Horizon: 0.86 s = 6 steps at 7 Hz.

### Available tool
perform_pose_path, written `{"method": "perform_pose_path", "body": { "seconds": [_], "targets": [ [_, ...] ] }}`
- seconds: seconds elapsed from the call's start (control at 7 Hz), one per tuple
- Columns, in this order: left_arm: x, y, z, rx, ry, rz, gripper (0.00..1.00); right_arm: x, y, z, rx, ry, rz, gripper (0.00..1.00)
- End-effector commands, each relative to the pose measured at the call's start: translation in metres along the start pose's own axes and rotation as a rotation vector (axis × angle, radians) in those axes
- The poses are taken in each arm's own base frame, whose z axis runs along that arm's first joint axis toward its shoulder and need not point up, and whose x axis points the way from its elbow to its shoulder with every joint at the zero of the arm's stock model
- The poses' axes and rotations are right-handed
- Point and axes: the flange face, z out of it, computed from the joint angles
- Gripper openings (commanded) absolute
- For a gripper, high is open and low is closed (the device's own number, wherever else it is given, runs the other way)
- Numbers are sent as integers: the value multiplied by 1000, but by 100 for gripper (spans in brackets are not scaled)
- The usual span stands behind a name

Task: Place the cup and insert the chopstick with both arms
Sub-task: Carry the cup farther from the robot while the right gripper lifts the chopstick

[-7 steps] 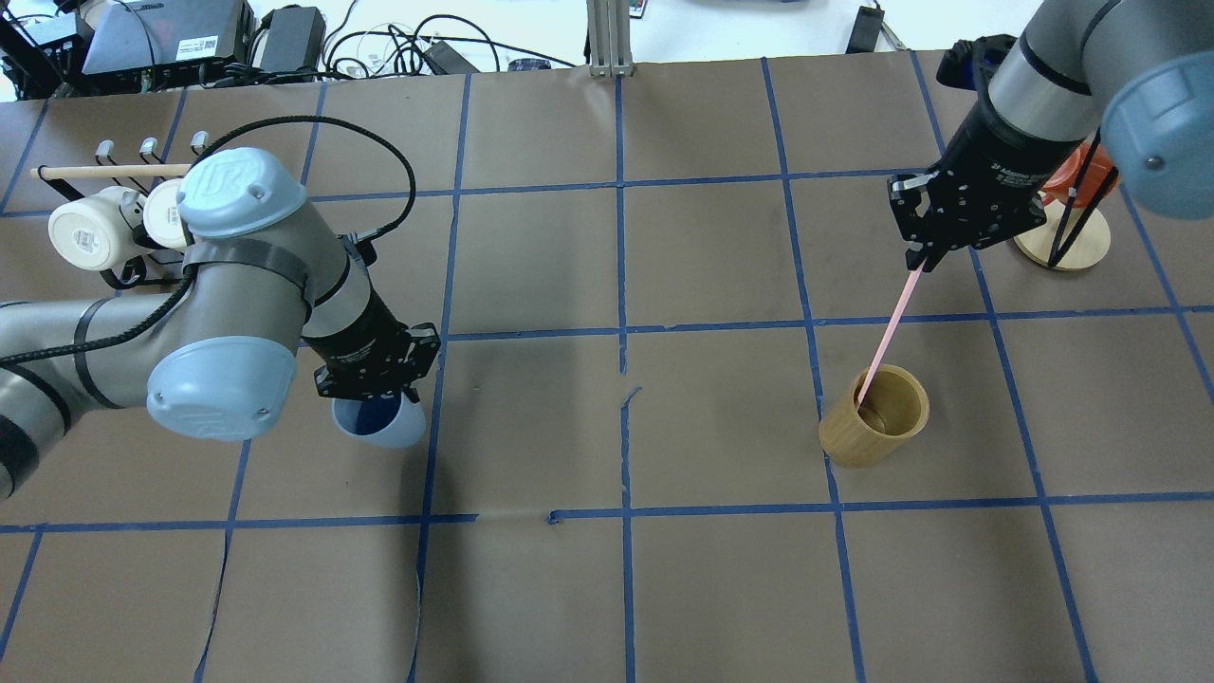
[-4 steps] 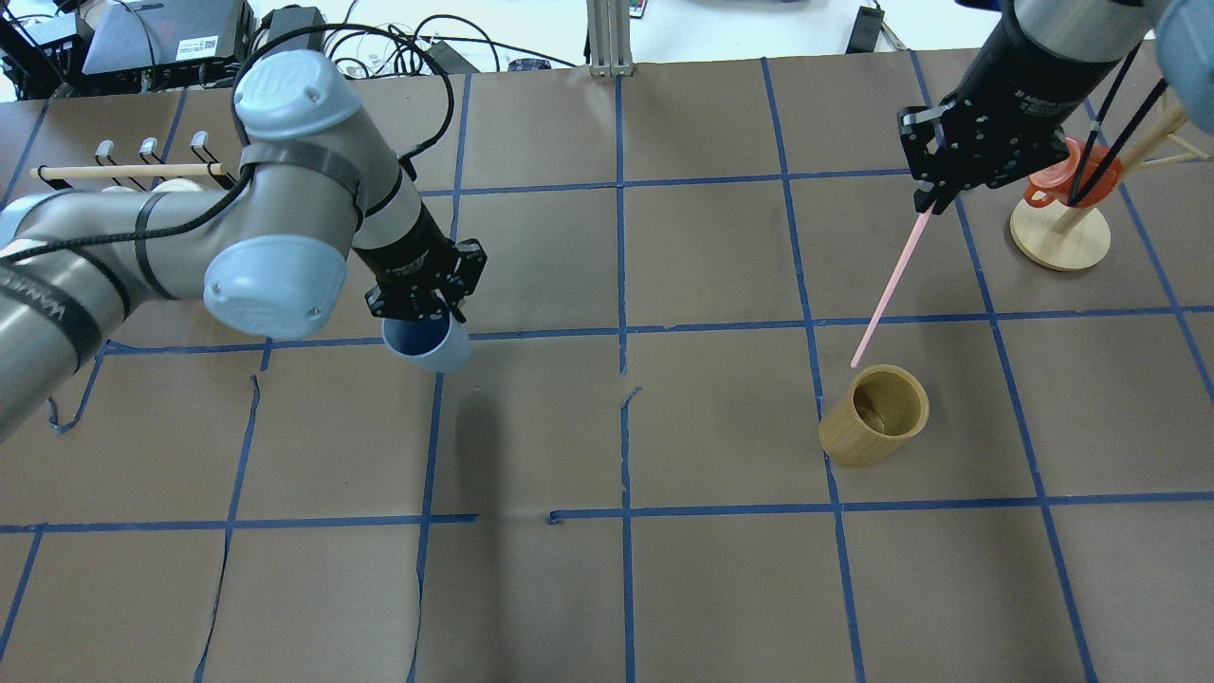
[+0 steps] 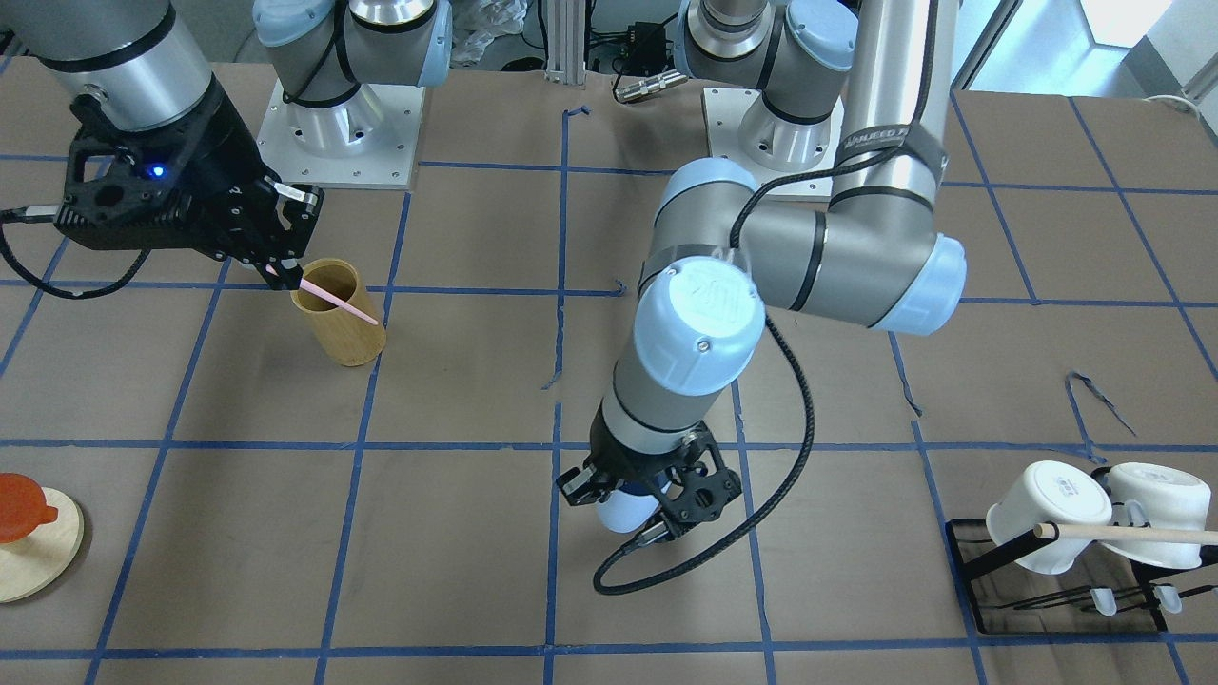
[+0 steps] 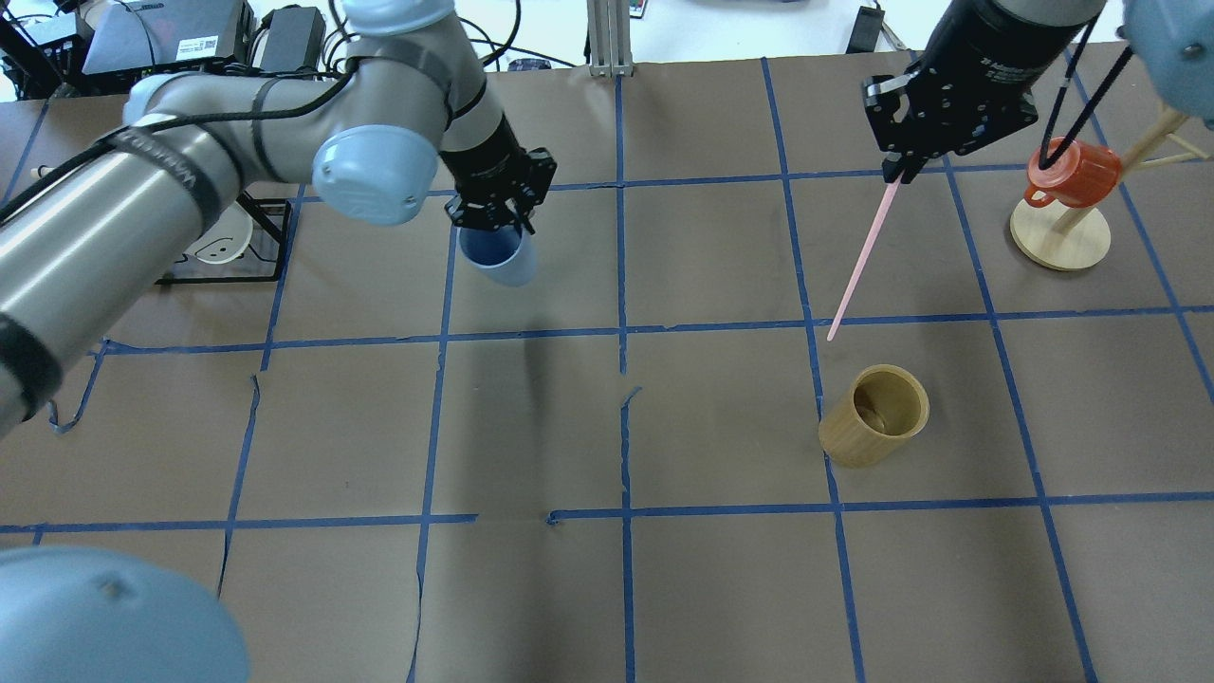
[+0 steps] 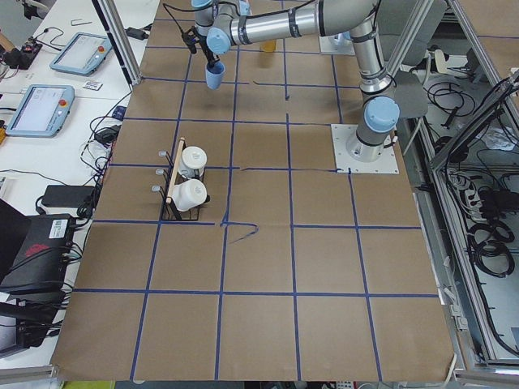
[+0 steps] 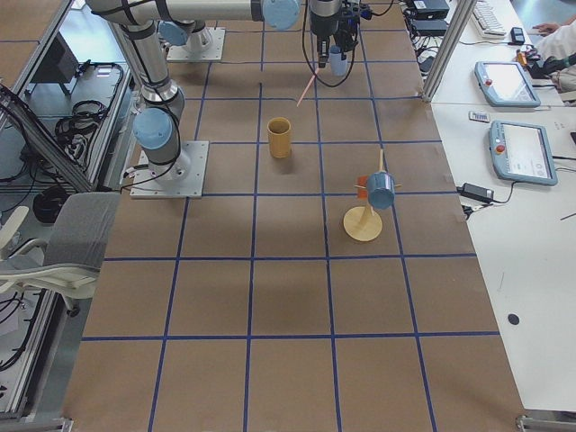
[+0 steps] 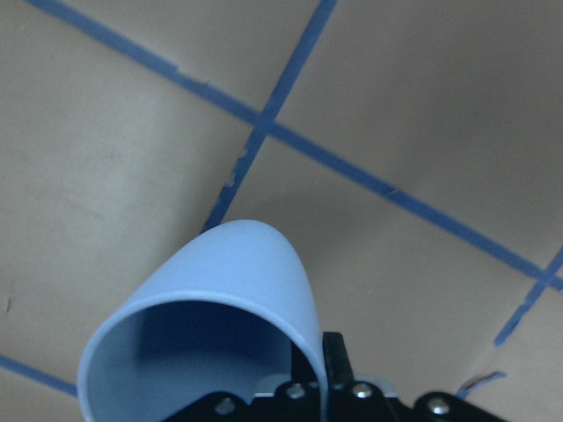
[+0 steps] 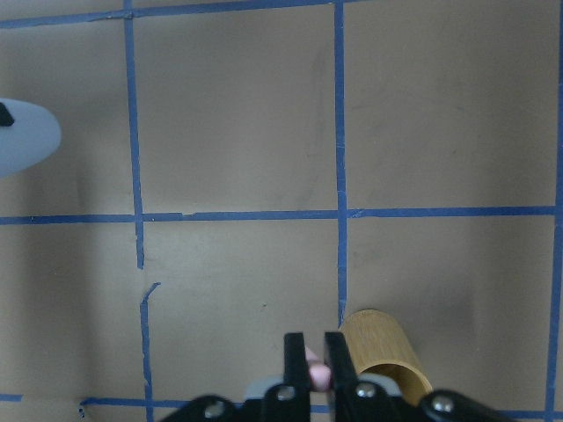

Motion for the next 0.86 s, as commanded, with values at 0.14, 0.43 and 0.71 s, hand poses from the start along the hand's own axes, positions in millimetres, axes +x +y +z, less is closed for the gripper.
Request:
{"method": "perform_pose_path", "body": {
  "seconds": [0.14,0.43,0.71],
  "targets": [
    [42,17,42,-22,-11,-79,0,-4,-8,5,33,-2,-12,0],
    [46,25,41,-21,-10,-65,99,-14,-7,8,29,-20,-24,0],
    [46,25,30,-18,4,-14,100,-46,2,7,37,-23,-74,0]
  ]
}}
